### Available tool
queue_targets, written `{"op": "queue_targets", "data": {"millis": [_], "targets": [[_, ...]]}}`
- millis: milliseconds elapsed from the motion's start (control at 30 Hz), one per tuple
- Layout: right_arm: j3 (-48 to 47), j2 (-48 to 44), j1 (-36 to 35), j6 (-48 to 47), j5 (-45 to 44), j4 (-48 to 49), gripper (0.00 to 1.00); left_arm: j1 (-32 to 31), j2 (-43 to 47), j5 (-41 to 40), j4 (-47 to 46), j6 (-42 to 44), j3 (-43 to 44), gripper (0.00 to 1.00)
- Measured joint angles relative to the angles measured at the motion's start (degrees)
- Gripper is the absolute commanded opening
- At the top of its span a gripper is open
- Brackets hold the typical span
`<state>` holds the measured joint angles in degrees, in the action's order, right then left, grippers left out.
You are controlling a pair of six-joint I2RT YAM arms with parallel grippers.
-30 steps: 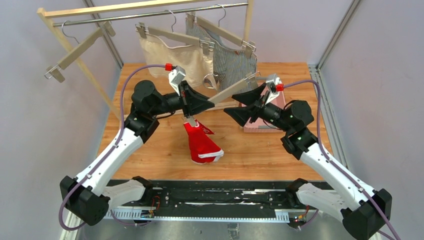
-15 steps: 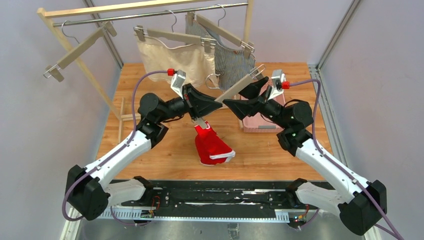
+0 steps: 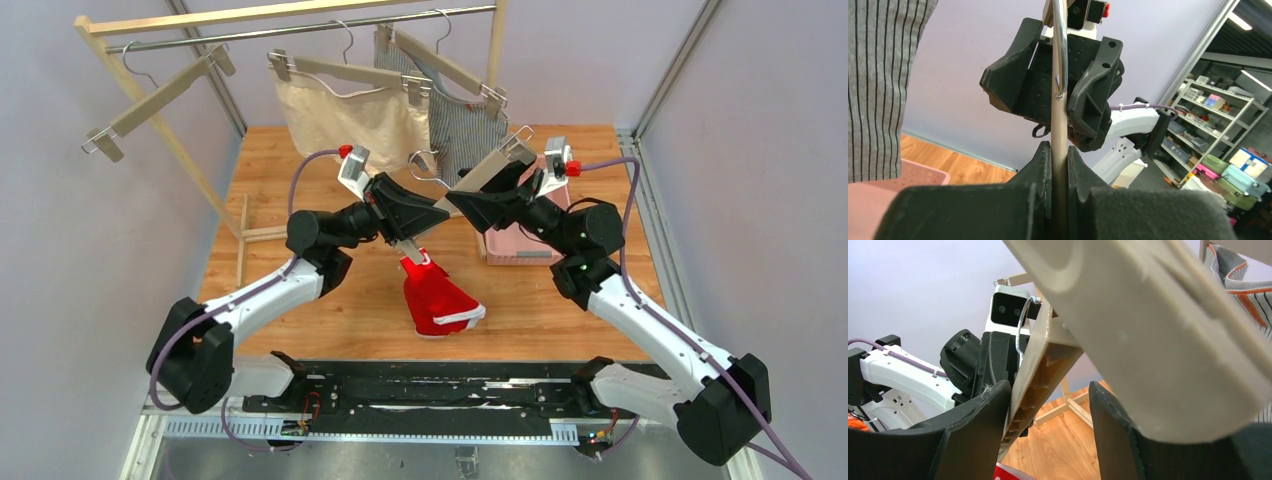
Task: Remove the underwear clipped to the hanger
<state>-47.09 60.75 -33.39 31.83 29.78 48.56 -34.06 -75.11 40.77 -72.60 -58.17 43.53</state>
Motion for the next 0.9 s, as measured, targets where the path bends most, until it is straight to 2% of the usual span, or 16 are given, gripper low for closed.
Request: {"op": "queue_targets", "data": {"millis": [200, 400, 467, 533, 567, 800, 900], "targets": [[-0.17, -0.85, -0.74, -0.13, 0.59, 1.20, 0.61, -0.74, 7.80, -0.07, 13.44, 8.98, 0.87, 0.00], [-1.38, 1.64, -0.76, 0.46, 0.92, 4.79, 0.57, -1.38, 9.62, -1.55, 17.11, 12.63, 1.20, 0.00], [-2.03, 3.08, -0.76, 1.38, 1.07, 6.49, 0.43, -1.38, 9.70, -2.60, 17.38, 13.22, 1.20, 0.00], [-2.45, 4.39, -0.74, 2.54, 1.77, 8.33, 0.13, -1.38, 9.70, -3.80, 17.62, 13.70, 1.20, 0.00], [-2.78, 4.96, -0.83, 3.17, 2.45, 9.01, 0.02, -1.38, 9.68, -4.79, 18.03, 13.97, 1.20, 0.00], [-4.02, 5.31, -1.11, 8.09, 3.67, 9.38, 0.01, -1.44, 9.73, -5.22, 17.07, 16.74, 1.22, 0.02], [-3.15, 4.22, -1.14, 8.04, 2.97, 8.35, 0.01, -1.77, 10.05, -5.42, 18.56, 17.90, 1.29, 0.22]]}}
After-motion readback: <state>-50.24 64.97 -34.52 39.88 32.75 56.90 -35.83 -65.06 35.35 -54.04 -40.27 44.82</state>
